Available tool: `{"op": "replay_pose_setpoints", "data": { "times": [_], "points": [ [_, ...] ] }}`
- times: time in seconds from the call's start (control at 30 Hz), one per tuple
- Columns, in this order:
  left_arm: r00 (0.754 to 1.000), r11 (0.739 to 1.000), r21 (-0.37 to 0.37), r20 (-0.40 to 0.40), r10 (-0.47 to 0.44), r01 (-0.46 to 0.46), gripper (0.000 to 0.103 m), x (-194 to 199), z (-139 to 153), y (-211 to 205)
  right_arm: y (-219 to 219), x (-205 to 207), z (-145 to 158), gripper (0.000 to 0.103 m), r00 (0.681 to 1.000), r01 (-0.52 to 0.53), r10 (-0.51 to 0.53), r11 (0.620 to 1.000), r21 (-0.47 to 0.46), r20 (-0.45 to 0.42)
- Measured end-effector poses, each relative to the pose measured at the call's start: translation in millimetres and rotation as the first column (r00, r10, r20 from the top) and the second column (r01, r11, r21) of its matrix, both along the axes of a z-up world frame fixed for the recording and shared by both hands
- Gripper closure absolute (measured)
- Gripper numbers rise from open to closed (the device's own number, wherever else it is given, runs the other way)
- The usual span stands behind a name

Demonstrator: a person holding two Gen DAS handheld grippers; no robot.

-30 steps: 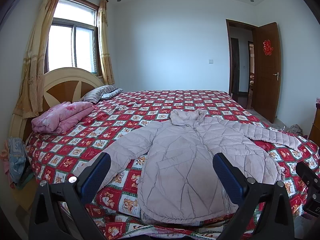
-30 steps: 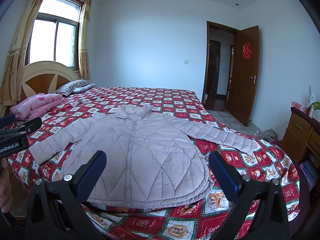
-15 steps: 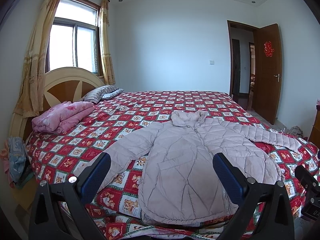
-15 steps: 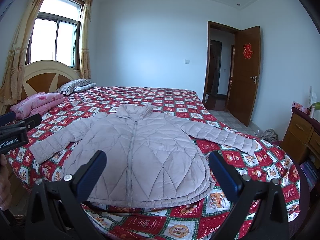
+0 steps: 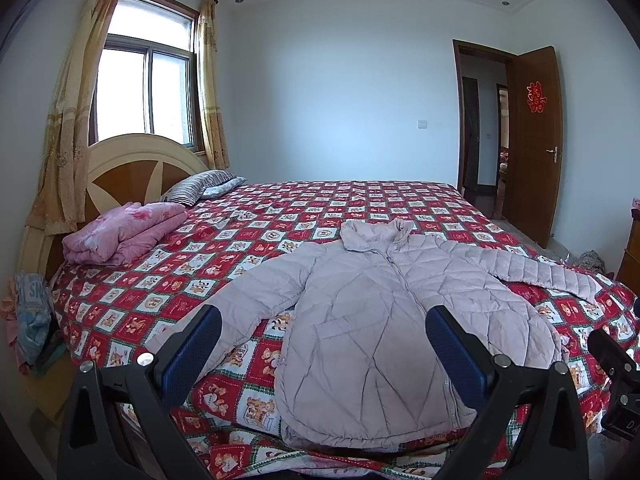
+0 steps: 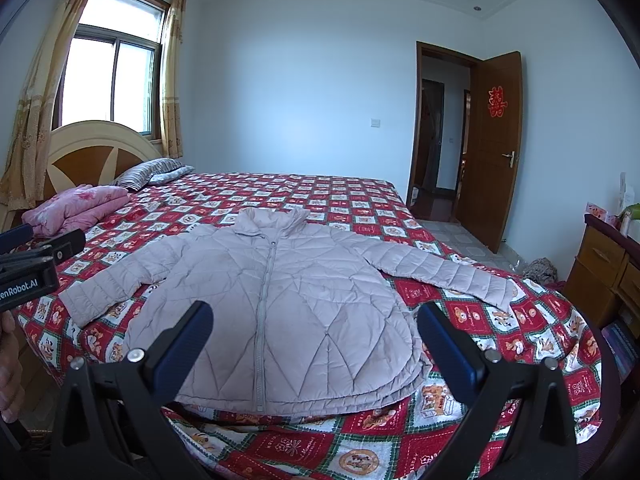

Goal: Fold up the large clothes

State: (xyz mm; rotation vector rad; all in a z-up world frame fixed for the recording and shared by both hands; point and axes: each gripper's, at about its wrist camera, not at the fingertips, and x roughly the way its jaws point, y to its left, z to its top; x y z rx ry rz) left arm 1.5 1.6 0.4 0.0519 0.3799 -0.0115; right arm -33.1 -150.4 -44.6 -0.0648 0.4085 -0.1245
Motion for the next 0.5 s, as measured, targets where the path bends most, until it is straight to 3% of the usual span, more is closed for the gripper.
{"op": "replay_pose_setpoints", "data": {
  "times": [0.33,0.5],
  "points": [
    [0.999,0.999,0.029,-0.047,-0.011,0.012,0.001,11.1,-9.2,-0.3,-1.1,9.9,-14.6,0.000,0.998,-0.056,0.056,0.998,0.036,-0.006],
    [0.997,0.997,0.064,-0.059,0.045,-0.041,0.001,50.0,-32.1,8.9,-46.8,54.4,-46.6,0.000,0.996,0.040,-0.033,0.995,0.089,-0.085]
  ]
}}
